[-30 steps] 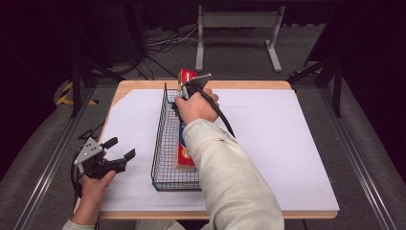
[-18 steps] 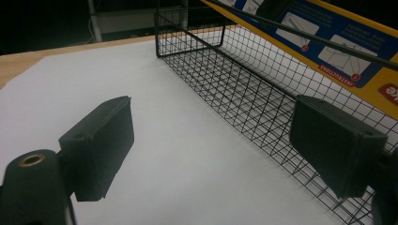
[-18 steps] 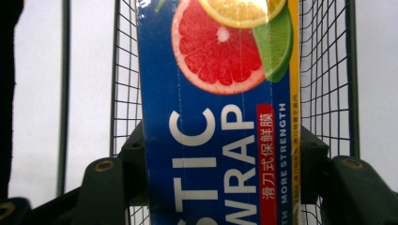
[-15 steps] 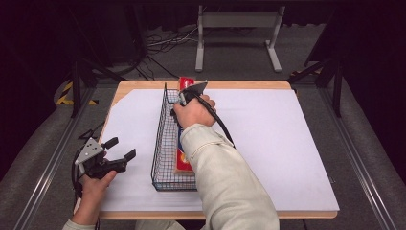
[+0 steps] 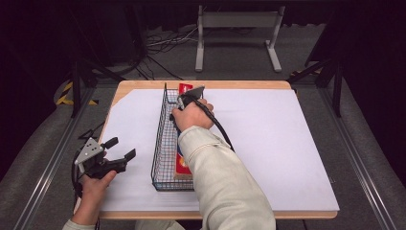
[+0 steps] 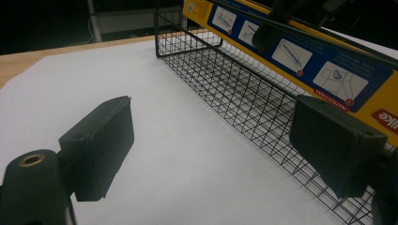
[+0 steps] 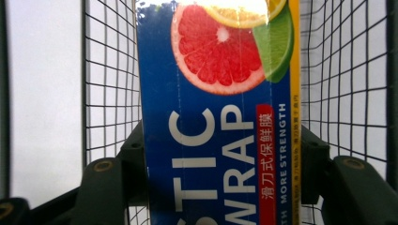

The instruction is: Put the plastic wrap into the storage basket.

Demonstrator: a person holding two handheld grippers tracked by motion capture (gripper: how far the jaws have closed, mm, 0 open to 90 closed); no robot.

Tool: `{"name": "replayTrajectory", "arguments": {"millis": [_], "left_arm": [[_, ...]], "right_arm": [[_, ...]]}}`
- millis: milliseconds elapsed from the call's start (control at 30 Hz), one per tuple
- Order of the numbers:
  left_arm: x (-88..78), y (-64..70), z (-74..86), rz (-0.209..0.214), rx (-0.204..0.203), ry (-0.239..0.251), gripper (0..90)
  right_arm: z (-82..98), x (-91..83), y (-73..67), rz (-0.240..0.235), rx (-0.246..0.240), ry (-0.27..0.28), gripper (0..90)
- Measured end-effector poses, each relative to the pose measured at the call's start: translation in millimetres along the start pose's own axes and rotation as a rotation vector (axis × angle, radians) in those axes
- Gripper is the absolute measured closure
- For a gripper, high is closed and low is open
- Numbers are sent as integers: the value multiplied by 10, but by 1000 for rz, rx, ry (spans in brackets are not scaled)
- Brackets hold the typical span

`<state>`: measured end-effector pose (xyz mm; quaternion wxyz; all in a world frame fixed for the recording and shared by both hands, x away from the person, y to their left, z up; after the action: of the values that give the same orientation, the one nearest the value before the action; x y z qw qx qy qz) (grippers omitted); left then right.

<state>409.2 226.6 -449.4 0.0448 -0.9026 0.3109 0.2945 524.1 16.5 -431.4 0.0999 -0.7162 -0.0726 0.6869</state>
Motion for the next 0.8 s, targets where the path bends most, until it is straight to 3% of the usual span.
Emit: {"name": "replayTrajectory", "arguments": {"millis": [233, 600, 800], "left_arm": [[4, -4, 2, 1, -2, 0, 150], [2, -9, 0, -2, -3, 3, 150], [-1, -11, 2, -3, -5, 4, 150]], "right_arm": [[17, 53, 23, 5, -8, -17, 408], [66, 160, 44, -3, 28, -62, 408], [76, 209, 77, 21, 38, -73, 407]]}}
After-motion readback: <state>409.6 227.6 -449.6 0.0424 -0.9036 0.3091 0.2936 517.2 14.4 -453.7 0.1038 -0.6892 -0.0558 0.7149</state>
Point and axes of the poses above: each handheld gripper's, and its own axes: x roughly forward along the jaws, z roughly out of its underside, y roughly to its right, the point moved 8 cm from there along x, roughly forward along the jaws, and after that the axes turned 15 degrees about -y, right-handed, at the moved point
